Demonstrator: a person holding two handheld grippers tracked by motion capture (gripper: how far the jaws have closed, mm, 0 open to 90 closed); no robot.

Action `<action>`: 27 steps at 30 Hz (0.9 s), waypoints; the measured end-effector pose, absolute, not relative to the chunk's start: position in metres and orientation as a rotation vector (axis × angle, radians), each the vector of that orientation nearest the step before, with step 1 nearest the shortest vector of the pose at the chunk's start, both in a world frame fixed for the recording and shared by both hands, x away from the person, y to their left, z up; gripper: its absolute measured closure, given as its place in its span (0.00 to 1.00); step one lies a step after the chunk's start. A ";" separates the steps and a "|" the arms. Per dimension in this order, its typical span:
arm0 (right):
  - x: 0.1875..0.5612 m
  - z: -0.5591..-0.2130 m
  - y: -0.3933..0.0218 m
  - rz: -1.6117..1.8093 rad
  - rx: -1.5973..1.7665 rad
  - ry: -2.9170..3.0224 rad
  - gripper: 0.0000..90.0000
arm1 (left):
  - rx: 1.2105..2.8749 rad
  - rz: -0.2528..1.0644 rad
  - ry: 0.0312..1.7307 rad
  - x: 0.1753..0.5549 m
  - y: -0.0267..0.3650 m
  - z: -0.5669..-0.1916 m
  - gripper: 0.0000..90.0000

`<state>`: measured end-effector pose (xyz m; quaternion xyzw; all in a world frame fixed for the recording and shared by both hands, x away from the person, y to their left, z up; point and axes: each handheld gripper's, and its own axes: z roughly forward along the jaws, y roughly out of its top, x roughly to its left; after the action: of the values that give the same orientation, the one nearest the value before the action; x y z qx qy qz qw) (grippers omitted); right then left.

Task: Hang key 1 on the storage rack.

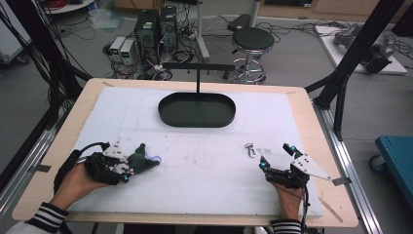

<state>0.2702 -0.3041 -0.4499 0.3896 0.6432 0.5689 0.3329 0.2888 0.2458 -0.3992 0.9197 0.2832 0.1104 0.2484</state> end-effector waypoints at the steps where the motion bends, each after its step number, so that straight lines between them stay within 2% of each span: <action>1: 0.270 -0.450 -0.304 1.486 1.018 1.680 0.03 | 2.495 0.320 0.767 0.289 0.246 -0.398 0.58; 6: 0.271 -0.450 -0.304 1.487 1.017 1.675 0.03 | 2.459 0.364 0.745 0.288 0.248 -0.395 0.58; 27: 0.270 -0.450 -0.304 1.485 1.017 1.676 0.03 | 2.128 0.511 0.767 0.287 0.265 -0.368 0.59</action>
<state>0.2704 -0.3042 -0.4500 0.3898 0.6421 0.5689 0.3347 0.2871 0.2647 -0.3679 0.8410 0.3033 0.2021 0.3998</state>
